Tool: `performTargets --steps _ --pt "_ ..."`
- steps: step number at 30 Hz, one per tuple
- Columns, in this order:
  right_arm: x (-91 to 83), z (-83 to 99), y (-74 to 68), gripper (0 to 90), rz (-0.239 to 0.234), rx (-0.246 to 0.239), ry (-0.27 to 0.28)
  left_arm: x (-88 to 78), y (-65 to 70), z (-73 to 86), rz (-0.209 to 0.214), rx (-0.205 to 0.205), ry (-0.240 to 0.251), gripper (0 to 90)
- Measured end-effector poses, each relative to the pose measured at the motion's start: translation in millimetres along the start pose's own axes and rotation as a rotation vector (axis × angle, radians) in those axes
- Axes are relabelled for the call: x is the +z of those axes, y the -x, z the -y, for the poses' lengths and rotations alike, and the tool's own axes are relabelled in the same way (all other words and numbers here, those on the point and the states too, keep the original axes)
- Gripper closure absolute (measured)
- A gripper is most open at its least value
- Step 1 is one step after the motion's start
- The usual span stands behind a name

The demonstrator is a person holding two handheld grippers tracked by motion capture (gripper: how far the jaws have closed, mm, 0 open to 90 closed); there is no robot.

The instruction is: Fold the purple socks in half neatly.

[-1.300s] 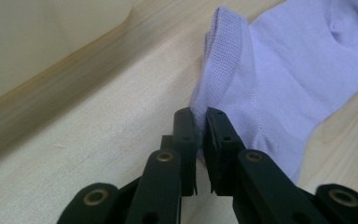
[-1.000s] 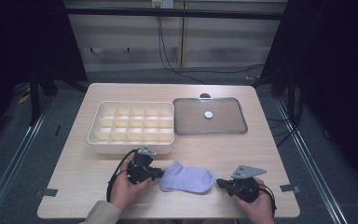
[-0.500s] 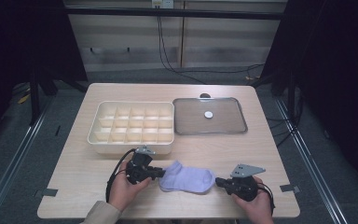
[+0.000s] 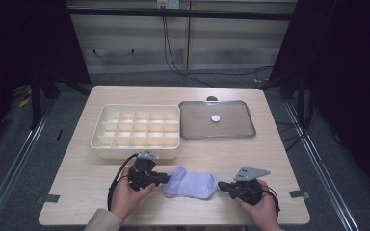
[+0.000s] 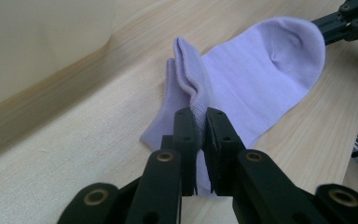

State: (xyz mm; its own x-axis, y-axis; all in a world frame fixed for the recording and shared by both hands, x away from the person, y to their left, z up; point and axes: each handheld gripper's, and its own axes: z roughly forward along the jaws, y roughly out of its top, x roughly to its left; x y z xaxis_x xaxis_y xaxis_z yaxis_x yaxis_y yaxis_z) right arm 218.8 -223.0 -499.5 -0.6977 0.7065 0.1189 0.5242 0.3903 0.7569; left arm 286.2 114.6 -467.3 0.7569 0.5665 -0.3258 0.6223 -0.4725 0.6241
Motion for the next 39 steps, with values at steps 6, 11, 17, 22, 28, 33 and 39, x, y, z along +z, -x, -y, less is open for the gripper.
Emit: performTargets --steps 6,11,17,22,28,33,39 --pt "0.7 -1.3 -1.4 90.0 -0.006 -0.006 -0.002 -2.2 3.8 -4.1 0.010 0.009 0.001 83.5" --pt "1.3 -1.0 -2.1 90.0 -0.010 -0.007 -0.008 -0.7 -1.2 -0.6 -0.015 -0.015 -0.025 81.9" --pt "2.0 -1.1 -2.2 90.0 -0.010 -0.015 -0.009 1.3 -8.7 -0.4 -0.112 0.016 -0.029 66.7" --pt "2.6 -0.5 -1.2 89.7 -0.008 -0.012 -0.014 10.8 -15.5 -7.3 -0.125 -0.005 -0.033 63.4" --pt "2.9 0.1 -0.9 89.6 -0.011 -0.018 -0.015 24.9 -11.5 -7.3 -0.135 0.034 -0.108 65.4" --pt "3.6 -0.4 -0.9 89.6 -0.007 -0.020 -0.018 26.6 -4.7 -8.2 -0.159 0.076 -0.139 71.9" --pt "4.6 0.0 -1.8 90.0 -0.008 -0.025 -0.017 25.4 -4.7 -10.4 -0.119 0.020 -0.173 81.5"
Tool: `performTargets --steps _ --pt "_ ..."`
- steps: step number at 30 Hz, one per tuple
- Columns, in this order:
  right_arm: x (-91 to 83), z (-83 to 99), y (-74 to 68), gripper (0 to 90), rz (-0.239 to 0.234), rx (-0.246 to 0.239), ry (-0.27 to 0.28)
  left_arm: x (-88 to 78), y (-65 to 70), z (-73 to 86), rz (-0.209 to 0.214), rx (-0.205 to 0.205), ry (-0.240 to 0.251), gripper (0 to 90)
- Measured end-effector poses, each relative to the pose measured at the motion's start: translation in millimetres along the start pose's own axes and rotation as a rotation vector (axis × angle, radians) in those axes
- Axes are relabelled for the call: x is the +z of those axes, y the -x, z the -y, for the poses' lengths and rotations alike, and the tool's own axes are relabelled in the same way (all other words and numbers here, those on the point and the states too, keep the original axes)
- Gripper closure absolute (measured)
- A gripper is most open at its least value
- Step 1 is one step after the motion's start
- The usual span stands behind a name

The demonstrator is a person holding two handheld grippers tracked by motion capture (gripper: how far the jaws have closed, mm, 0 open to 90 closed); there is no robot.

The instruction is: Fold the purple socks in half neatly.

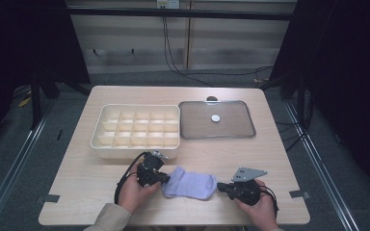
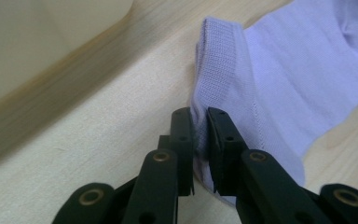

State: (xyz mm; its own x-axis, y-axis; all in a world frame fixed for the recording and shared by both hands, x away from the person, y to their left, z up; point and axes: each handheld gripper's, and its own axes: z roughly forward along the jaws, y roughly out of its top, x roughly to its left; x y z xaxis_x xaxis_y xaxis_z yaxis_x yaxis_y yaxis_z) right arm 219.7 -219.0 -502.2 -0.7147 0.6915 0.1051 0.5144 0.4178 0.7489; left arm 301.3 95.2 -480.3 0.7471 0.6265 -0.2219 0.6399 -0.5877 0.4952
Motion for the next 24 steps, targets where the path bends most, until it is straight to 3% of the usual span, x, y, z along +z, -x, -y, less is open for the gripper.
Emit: performTargets --steps 6,18,20,24 --pt "3.1 2.1 0.8 90.0 -0.011 -0.003 -0.012 -9.9 -3.1 -2.5 0.065 -0.019 0.006 82.1" --pt "7.4 -1.4 -3.9 90.0 -0.010 -0.025 -0.014 -31.2 11.9 -22.2 0.107 0.027 0.038 82.2" --pt "8.2 -2.0 -4.8 90.0 -0.011 -0.029 -0.016 -32.7 12.6 -24.2 0.095 0.031 0.034 82.3" --pt "8.4 -2.2 -5.2 90.0 -0.010 -0.033 -0.016 -34.5 12.0 -25.5 0.114 0.031 0.035 82.4"
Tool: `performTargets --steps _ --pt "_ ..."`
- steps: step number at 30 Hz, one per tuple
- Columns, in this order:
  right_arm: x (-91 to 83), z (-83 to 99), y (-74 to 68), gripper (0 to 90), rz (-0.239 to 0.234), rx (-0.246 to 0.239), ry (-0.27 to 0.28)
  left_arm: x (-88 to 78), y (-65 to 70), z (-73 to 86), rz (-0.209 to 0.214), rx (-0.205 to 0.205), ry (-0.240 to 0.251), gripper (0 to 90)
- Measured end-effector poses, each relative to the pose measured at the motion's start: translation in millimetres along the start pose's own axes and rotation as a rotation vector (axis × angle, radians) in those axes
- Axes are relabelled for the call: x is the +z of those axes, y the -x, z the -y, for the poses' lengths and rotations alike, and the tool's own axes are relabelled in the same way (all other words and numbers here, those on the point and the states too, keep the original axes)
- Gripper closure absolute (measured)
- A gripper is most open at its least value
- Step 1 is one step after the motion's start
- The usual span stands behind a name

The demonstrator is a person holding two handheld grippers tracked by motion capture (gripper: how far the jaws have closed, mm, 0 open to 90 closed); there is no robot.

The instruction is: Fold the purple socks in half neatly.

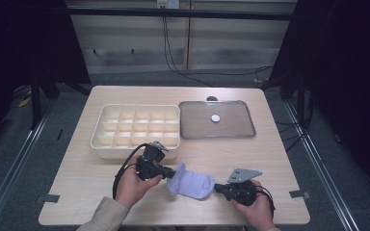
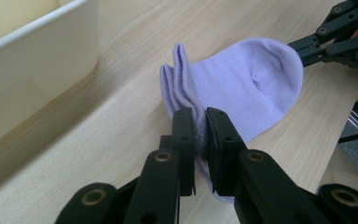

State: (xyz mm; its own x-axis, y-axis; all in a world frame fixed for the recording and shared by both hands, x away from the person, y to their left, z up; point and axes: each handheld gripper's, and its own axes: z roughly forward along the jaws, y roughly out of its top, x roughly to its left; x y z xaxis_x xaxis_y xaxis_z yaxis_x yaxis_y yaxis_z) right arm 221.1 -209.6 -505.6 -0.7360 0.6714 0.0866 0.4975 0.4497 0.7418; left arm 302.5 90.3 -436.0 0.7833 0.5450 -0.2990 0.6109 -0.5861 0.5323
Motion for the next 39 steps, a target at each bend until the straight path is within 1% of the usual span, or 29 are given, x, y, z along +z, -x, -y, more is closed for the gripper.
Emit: performTargets --steps 3,4,5,9,10,11,12,14,15,18,19,24,27,29,32,34,36,39 --pt "0.5 -0.3 -0.6 90.0 -0.004 0.005 0.001 -1.0 3.0 -2.4 0.004 0.008 0.000 82.3" --pt "0.8 -0.4 -0.7 90.0 -0.006 0.004 0.001 -0.8 4.5 -3.3 0.010 0.001 0.007 82.3" --pt "1.0 -0.7 -1.0 90.0 -0.008 0.004 0.000 -1.2 5.5 -4.7 0.008 0.010 0.004 82.3" --pt "1.9 -1.1 -1.5 90.0 -0.008 -0.004 0.003 -1.4 10.9 -9.2 0.017 0.019 0.003 82.3" --pt "1.9 -1.0 -1.5 90.0 -0.007 -0.001 0.004 -1.3 12.2 -10.3 0.021 0.026 0.003 82.4" --pt "2.0 -1.2 -1.4 90.0 -0.008 -0.003 0.004 -1.4 13.2 -11.7 0.024 0.045 -0.007 82.3" --pt "2.0 -1.2 -1.4 90.0 -0.008 -0.003 0.004 -0.4 15.9 -12.7 0.024 0.038 0.000 82.3" --pt "2.0 -1.4 -1.7 90.0 -0.006 -0.004 0.001 0.8 18.5 -14.9 0.032 0.049 -0.004 82.4" --pt "2.0 -1.4 -1.7 90.0 -0.006 -0.004 0.001 1.7 20.1 -15.6 0.031 0.043 -0.004 82.4" --pt "2.4 -1.6 -2.2 90.0 -0.007 -0.007 0.002 3.3 21.3 -17.6 0.037 0.058 -0.012 82.4" --pt "2.5 -1.7 -2.6 90.0 -0.008 -0.005 0.002 4.1 22.4 -17.9 0.040 0.047 -0.003 82.4" --pt "3.3 -2.2 -2.8 90.0 -0.009 -0.006 0.003 3.1 23.4 -19.7 0.038 0.057 -0.010 82.4" --pt "3.6 -2.5 -3.2 90.0 -0.006 -0.005 0.001 2.6 23.5 -19.7 0.044 0.050 -0.003 82.4" --pt "4.2 -2.7 -3.2 90.0 -0.010 -0.007 0.005 2.7 24.1 -20.0 0.044 0.056 0.000 82.4" --pt "5.2 -3.3 -3.9 90.0 -0.012 0.001 0.006 3.4 25.5 -20.5 0.047 0.052 -0.004 82.3" --pt "6.6 -4.4 -4.5 90.0 -0.013 -0.007 0.006 4.1 26.2 -21.5 0.047 0.066 -0.013 82.4" --pt "7.5 -5.2 -5.3 90.0 -0.015 -0.008 0.005 5.1 27.3 -22.1 0.041 0.062 -0.013 82.4" --pt "8.0 -5.5 -5.3 90.0 -0.016 -0.010 0.007 6.4 27.7 -22.9 0.044 0.063 -0.014 82.4"
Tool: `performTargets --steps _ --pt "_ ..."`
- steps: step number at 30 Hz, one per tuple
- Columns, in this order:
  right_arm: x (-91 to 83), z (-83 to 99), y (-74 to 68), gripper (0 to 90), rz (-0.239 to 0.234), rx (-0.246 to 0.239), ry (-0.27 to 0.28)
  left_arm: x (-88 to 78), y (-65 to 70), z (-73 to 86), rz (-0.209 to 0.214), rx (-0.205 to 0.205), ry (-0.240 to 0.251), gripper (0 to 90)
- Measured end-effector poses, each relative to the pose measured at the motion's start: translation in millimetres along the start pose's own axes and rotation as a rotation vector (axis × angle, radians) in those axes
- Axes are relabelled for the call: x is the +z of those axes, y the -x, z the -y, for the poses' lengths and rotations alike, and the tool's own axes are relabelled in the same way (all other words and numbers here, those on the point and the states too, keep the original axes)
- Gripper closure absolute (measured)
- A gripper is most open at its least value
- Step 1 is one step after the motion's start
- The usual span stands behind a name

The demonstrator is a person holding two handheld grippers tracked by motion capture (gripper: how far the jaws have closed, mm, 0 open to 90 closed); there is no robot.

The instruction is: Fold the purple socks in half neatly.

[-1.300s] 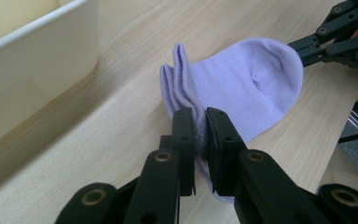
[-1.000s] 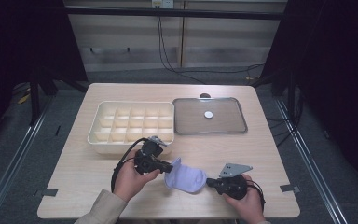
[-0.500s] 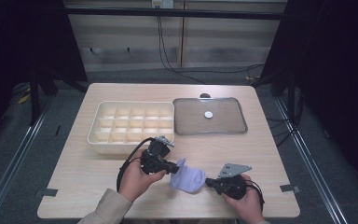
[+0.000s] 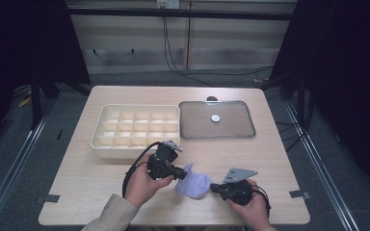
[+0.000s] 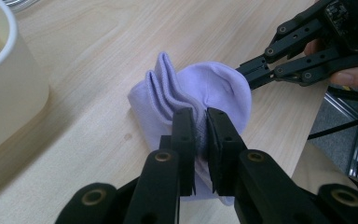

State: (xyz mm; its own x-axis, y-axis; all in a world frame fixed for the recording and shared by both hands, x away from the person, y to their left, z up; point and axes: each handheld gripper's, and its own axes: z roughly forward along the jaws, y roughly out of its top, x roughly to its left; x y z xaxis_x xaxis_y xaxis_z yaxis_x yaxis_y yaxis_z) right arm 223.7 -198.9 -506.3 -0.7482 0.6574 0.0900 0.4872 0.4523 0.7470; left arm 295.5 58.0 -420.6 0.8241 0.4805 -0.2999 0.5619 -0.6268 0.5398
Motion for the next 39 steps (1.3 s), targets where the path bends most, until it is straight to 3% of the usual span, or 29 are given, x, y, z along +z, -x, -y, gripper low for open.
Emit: performTargets --steps 39 --pt "6.6 -4.5 -5.7 90.0 -0.011 -0.006 0.002 8.6 11.2 -7.1 0.019 0.017 -0.012 82.3"
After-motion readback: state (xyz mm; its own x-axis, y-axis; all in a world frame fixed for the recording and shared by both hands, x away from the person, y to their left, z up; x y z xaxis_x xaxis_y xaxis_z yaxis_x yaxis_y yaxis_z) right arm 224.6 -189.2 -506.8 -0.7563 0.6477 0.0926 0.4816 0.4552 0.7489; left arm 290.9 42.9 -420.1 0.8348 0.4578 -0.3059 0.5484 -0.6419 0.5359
